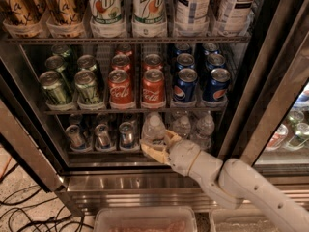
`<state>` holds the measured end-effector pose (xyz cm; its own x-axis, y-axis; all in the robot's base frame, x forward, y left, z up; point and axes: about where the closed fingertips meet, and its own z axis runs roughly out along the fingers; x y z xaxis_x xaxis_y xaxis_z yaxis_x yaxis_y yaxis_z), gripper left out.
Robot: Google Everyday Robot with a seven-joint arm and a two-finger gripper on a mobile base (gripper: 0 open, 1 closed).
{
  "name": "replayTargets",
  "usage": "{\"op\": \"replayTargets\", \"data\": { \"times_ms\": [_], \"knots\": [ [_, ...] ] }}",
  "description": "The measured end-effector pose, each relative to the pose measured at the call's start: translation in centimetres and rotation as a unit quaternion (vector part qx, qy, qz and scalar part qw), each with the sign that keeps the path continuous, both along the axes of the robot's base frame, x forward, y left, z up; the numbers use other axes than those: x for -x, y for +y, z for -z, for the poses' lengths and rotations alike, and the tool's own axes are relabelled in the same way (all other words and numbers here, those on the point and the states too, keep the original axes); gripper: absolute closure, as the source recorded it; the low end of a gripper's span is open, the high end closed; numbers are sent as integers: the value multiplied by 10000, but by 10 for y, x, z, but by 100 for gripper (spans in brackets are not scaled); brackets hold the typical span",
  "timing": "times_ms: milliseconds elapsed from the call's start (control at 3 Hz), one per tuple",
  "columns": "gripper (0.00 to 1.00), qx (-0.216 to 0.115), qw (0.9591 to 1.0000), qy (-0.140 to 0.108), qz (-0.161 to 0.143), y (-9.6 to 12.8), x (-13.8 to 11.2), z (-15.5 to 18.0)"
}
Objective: Pick water bottle from bottom shelf of fridge
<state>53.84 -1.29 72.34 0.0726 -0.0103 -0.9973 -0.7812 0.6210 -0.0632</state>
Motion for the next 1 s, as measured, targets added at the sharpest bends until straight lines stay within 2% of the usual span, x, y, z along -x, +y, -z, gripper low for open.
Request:
{"op": "replayTargets", "data": {
  "times_ms": [333,667,1000],
  "knots": [
    [100,205,9965,534,-607,1,11,-9],
    [100,308,9929,703,-908,5,23,-18],
    [100,303,9927,712,-923,6,25,-11]
  ]
}}
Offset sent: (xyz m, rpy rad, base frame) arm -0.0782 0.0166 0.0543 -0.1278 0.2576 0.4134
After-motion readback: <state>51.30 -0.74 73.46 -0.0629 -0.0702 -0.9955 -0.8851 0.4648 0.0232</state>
